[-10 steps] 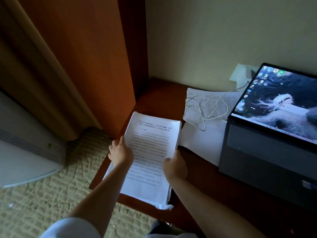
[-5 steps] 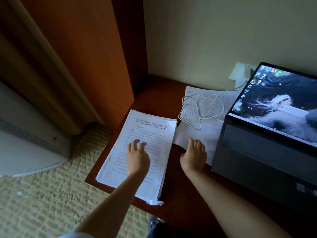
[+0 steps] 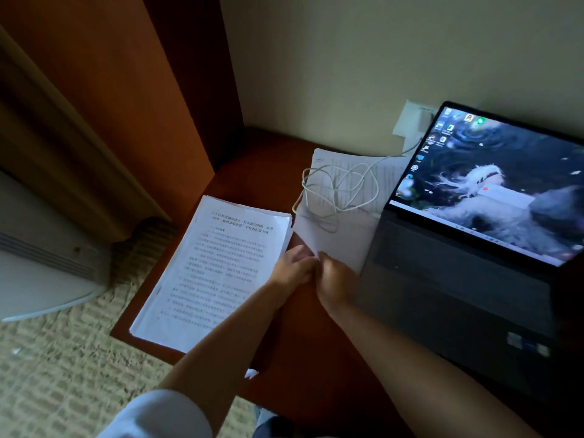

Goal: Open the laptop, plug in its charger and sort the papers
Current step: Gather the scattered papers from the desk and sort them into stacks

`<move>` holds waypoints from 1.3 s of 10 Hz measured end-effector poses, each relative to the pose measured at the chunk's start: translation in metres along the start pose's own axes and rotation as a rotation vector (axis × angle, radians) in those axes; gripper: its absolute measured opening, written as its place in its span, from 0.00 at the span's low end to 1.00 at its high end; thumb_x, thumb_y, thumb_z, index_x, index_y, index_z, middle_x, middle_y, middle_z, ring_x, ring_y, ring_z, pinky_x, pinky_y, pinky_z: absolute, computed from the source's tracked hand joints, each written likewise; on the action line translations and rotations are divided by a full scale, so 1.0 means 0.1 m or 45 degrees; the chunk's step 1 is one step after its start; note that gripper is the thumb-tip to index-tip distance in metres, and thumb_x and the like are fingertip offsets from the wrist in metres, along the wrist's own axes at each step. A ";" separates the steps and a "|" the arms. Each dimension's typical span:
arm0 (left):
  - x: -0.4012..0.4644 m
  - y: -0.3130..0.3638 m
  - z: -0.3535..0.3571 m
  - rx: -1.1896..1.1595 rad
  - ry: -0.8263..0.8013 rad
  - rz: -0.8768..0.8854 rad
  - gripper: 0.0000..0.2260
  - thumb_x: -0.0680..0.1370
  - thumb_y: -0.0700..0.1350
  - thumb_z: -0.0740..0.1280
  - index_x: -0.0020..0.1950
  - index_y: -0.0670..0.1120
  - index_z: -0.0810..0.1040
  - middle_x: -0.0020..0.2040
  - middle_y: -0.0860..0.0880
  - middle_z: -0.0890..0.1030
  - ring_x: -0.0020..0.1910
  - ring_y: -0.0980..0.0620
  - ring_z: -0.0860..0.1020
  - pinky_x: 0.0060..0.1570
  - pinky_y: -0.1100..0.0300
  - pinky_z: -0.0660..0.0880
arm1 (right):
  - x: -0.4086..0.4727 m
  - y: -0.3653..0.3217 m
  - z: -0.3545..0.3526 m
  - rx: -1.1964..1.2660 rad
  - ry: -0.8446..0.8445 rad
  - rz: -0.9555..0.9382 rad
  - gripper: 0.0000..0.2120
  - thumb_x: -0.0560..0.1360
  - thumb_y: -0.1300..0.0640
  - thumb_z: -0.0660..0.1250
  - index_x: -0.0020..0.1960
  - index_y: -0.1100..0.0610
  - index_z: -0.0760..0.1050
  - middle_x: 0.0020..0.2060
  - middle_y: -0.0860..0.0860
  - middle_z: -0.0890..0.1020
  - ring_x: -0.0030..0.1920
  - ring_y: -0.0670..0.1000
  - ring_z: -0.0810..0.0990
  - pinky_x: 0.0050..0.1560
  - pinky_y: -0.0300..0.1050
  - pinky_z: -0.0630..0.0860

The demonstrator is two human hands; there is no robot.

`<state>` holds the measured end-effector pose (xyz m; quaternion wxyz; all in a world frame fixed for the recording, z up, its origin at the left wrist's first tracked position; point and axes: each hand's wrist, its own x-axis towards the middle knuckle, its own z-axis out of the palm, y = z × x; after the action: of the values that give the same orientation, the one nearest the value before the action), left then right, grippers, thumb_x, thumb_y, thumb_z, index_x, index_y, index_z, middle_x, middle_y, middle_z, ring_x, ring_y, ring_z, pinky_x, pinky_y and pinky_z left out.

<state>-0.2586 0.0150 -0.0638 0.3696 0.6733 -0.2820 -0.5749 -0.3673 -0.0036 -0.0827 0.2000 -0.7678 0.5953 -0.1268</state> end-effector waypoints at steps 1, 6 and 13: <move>-0.02 0.13 0.10 -0.283 -0.162 0.000 0.13 0.71 0.34 0.64 0.55 0.40 0.73 0.44 0.43 0.79 0.45 0.49 0.80 0.41 0.59 0.78 | -0.03 0.10 -0.10 0.228 -0.134 -0.060 0.12 0.80 0.53 0.59 0.51 0.57 0.79 0.43 0.55 0.83 0.45 0.56 0.82 0.44 0.44 0.75; -0.33 0.33 -0.26 -0.268 1.122 0.199 0.16 0.83 0.47 0.53 0.54 0.39 0.77 0.48 0.42 0.77 0.48 0.48 0.75 0.53 0.51 0.74 | -0.25 -0.11 -0.32 0.359 -0.550 -0.222 0.29 0.76 0.35 0.54 0.72 0.49 0.65 0.70 0.46 0.69 0.70 0.46 0.66 0.68 0.41 0.61; -1.03 -0.60 -1.66 -0.042 1.109 -0.445 0.17 0.80 0.36 0.55 0.69 0.39 0.69 0.66 0.44 0.74 0.66 0.44 0.72 0.62 0.57 0.70 | -0.53 -1.09 0.39 0.745 -0.379 0.534 0.07 0.71 0.63 0.64 0.47 0.55 0.77 0.44 0.51 0.78 0.44 0.52 0.77 0.43 0.40 0.72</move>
<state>-0.1170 0.1611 -0.0441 0.3619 0.8833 0.0260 -0.2968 -0.2698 0.0769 -0.0650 0.5164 -0.5499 0.6424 -0.1350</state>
